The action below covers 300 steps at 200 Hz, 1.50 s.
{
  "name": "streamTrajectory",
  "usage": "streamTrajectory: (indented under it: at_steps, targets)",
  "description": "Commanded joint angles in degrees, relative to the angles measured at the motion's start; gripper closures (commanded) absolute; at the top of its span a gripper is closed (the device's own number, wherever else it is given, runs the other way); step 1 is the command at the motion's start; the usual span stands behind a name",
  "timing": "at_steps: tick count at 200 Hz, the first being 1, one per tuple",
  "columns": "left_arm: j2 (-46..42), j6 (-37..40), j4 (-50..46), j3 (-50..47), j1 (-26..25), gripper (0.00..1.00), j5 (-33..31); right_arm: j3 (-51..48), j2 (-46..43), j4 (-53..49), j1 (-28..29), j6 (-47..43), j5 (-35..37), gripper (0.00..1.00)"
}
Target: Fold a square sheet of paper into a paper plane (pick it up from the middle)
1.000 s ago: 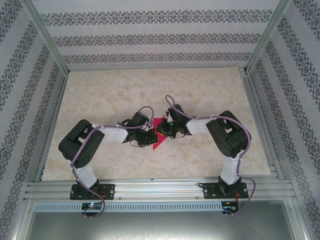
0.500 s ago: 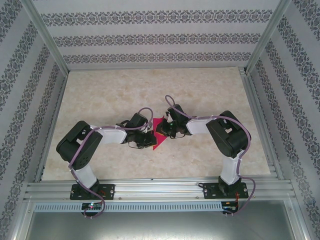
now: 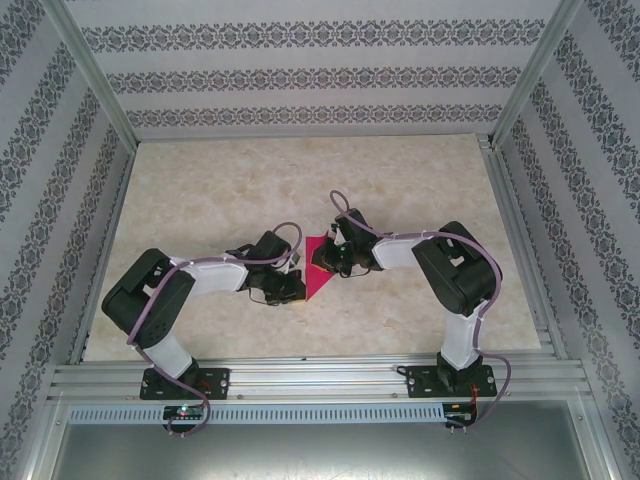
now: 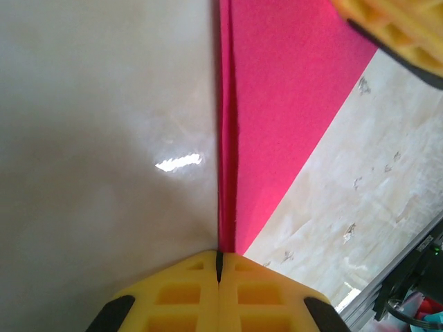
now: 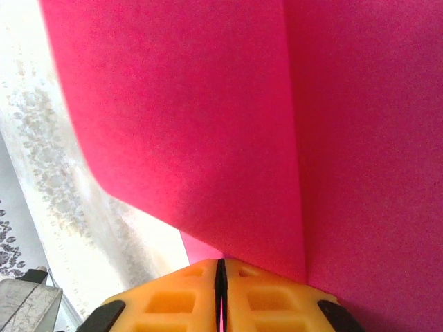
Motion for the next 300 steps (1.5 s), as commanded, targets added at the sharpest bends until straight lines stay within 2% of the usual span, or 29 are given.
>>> streamTrajectory:
  at_steps: [1, 72, 125, 150, 187, 238, 274, 300]
  targets:
    - [-0.76, 2.64, -10.87, -1.9, -0.72, 0.96, 0.9, -2.9, 3.64, -10.18, 0.16, -1.37, 6.1, 0.87]
    - [-9.4, 0.8, -8.03, 1.3, -0.76, 0.94, -2.53, -2.42, 3.86, -10.2, 0.46, -1.09, 5.98, 0.87]
    - [-1.27, -2.09, 1.95, 5.43, -0.83, 0.88, 4.65, -1.8, 4.14, -11.01, 0.61, -1.17, 5.8, 0.87]
    - [2.4, -1.75, 2.12, 5.6, -0.81, 0.87, 7.12, -1.49, 4.34, -11.48, 0.73, -1.28, 5.8, 0.87]
    - [3.61, -1.46, -4.13, 2.25, -0.81, 0.91, 0.92, -1.36, 4.52, -11.62, 0.74, -1.42, 5.75, 0.87]
    - [2.49, -2.34, -4.82, -4.44, -0.8, 0.95, 1.45, -1.03, 4.87, -11.99, 0.82, -1.37, 5.7, 0.87]
    - [-2.58, -2.23, -7.36, -5.72, -0.81, 0.96, -1.02, -1.18, 4.81, -11.93, 1.11, -0.54, 6.02, 0.87]
    - [-9.16, -2.34, -9.18, -5.03, -0.8, 0.96, -5.45, -3.38, 3.53, -9.13, 2.59, 3.71, 8.01, 0.86]
